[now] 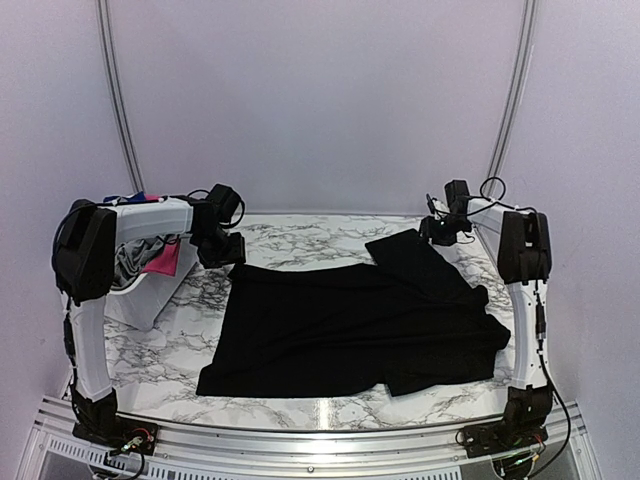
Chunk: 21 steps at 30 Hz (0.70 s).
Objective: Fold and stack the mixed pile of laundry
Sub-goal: Smooth out the flattened T-shirt at the center of the board.
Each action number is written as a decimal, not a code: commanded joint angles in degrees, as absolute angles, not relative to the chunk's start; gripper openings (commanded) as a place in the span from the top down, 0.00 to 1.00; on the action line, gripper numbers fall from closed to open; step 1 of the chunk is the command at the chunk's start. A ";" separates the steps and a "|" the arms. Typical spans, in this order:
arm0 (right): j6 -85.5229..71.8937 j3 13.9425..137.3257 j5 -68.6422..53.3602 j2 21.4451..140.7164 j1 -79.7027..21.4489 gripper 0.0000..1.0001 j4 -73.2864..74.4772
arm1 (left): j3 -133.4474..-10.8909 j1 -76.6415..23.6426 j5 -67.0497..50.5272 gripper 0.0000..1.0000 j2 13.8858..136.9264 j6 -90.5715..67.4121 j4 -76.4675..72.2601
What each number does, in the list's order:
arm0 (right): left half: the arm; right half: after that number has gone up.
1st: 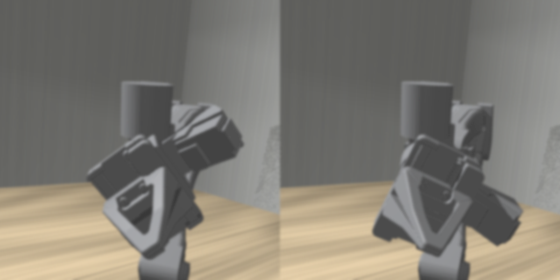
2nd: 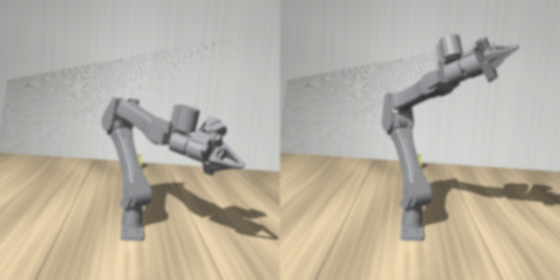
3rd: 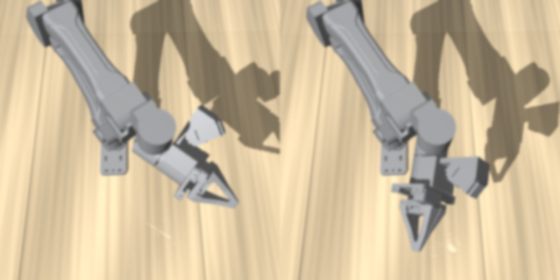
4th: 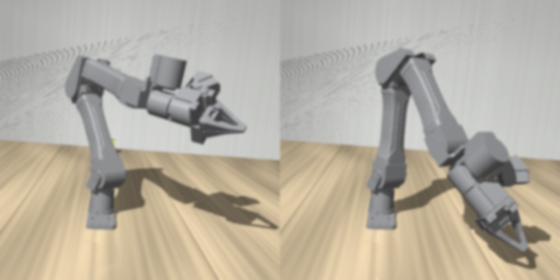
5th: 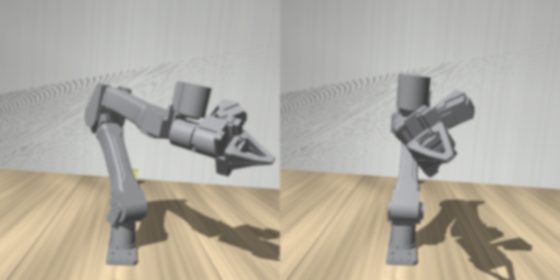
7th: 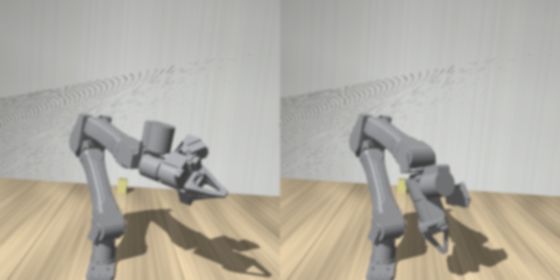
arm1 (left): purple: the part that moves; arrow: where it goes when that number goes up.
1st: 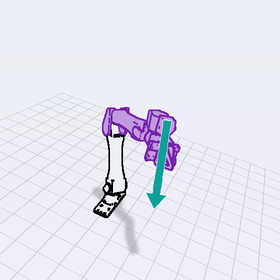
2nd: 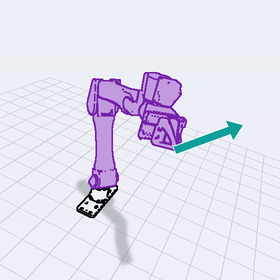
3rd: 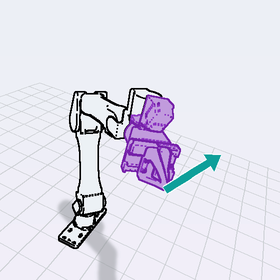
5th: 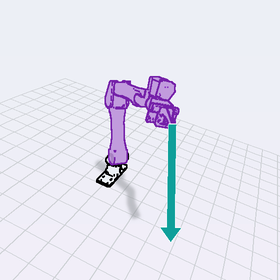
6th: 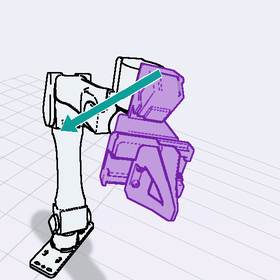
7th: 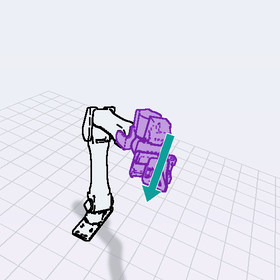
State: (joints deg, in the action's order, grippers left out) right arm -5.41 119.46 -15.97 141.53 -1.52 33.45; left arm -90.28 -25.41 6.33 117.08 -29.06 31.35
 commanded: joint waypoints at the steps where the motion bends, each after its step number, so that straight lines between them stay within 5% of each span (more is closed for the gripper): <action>1: -3.01 122.61 -11.84 143.29 -3.54 0.42 35.58 | -90.48 -24.79 6.12 0.39 118.21 -30.91 32.68; 12: -1.96 120.36 -8.71 145.53 -5.80 0.50 36.00 | -88.51 -25.03 6.00 0.42 121.34 -30.78 32.71; 21: -2.04 120.05 -9.62 146.12 -5.71 0.80 35.95 | -90.09 -25.05 8.32 0.49 124.84 -29.94 32.61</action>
State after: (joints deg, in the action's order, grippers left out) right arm -1.67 120.55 -8.45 143.50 -5.06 33.41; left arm -89.25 -25.21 6.76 122.76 -30.59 31.46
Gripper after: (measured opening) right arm 0.246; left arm 0.537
